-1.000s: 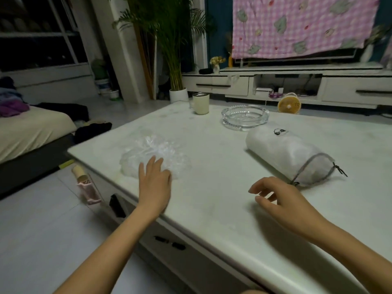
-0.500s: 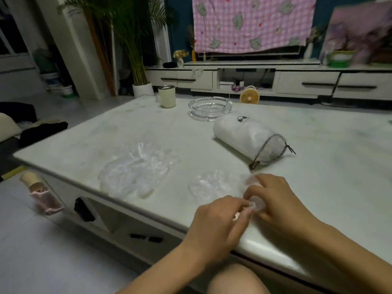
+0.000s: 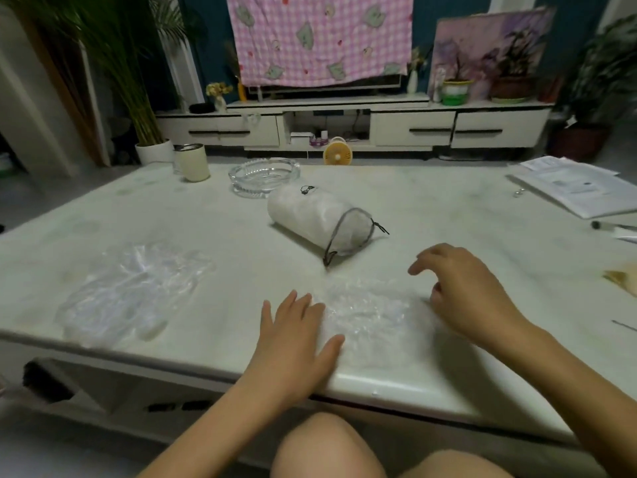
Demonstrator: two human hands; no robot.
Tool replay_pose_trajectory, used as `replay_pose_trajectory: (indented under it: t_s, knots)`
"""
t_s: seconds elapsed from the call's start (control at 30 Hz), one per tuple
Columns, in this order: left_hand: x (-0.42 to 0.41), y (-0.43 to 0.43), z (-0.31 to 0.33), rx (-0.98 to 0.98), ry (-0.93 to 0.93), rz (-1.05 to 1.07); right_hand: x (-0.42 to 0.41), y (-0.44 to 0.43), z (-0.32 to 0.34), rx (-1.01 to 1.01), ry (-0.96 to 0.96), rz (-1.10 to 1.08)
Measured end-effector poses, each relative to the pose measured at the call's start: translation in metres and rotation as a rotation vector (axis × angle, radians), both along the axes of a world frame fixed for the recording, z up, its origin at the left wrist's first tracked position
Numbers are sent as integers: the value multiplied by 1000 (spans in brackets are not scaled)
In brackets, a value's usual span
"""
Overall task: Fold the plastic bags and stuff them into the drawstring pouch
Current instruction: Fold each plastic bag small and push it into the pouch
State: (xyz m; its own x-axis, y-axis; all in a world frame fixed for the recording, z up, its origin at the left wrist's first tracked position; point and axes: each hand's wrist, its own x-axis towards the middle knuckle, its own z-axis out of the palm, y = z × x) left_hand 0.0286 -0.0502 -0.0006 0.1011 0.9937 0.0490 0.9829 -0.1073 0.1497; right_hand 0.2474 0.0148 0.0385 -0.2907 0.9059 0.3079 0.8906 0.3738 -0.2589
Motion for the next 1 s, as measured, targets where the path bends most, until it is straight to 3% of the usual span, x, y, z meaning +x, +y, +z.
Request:
replay_pose_trajectory:
  t_s: [0.07,0.1,0.27,0.43,0.67,0.77,0.87,1.0]
  knots:
    - [10,6,3,187,-99,-10,-22,-13,1,38,171,114]
    - [16,12,3,215,-149,-38,-34,-16,-4,-9,165,204]
    - [22,29,-17,-15,-13,-109,-47,-6,-45,-248,-229,266]
    - [16,26,-21,-94,11,-79,-28,-4,-51,-298,-309,317]
    - [16,24,-17,-13,-58,-129,-7,-5,-48,-311,-233,260]
    - [11,10,-18,254,-174,-350,3,-13,-43,-172,26,255]
    - [3,0,-21,328,-219,-468,20,-27,-36,-164,238,359]
    - [6,1,-22,276,-237,-424,28,-34,-46,-188,42,457]
